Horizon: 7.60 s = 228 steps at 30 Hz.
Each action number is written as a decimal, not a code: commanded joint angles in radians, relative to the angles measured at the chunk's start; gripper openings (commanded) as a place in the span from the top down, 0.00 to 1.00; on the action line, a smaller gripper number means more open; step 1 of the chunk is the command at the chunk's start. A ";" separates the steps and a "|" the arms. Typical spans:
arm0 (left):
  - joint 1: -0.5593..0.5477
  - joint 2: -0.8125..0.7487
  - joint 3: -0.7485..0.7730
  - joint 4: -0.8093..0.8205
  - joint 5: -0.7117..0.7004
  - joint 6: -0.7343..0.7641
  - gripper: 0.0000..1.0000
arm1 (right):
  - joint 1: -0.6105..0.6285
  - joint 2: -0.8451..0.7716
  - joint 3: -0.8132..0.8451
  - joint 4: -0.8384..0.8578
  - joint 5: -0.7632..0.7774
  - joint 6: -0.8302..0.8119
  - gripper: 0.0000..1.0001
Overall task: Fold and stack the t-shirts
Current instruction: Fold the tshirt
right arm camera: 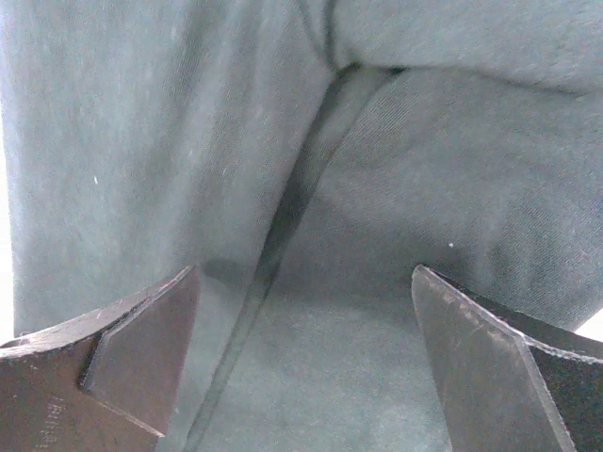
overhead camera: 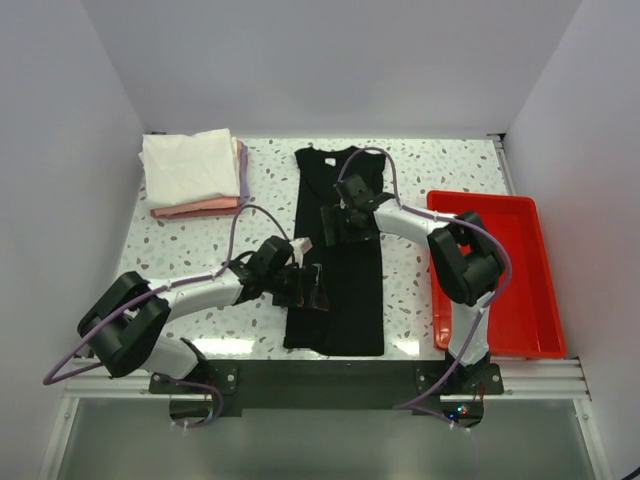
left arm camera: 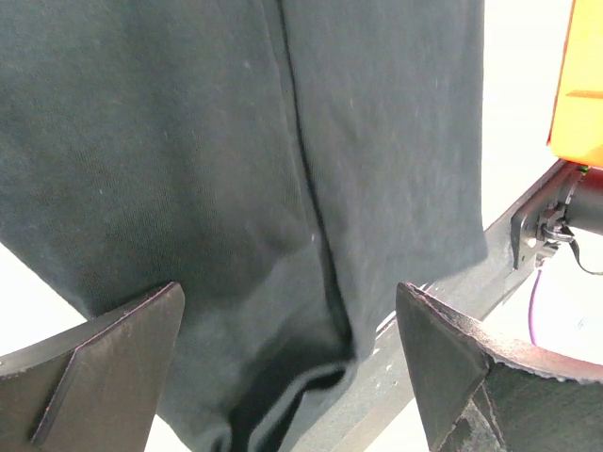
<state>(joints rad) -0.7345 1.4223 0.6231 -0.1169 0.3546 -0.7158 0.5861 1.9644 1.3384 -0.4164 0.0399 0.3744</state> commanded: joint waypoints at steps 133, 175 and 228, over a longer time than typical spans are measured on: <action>-0.382 -0.350 -0.085 -0.350 -0.298 -0.125 0.57 | 0.439 -0.857 -0.670 -0.007 -0.238 -0.005 0.01; -0.381 -0.109 0.096 -0.285 -0.364 -0.005 1.00 | 0.440 -0.869 -0.694 0.002 -0.258 0.000 0.01; 0.030 0.070 0.165 0.100 -0.077 -0.065 0.64 | 0.402 -0.760 -0.438 0.051 -0.302 -0.052 0.10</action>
<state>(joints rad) -0.7055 1.4738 0.7593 -0.1120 0.2401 -0.7746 0.9817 1.1786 0.8726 -0.4709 -0.0479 0.3119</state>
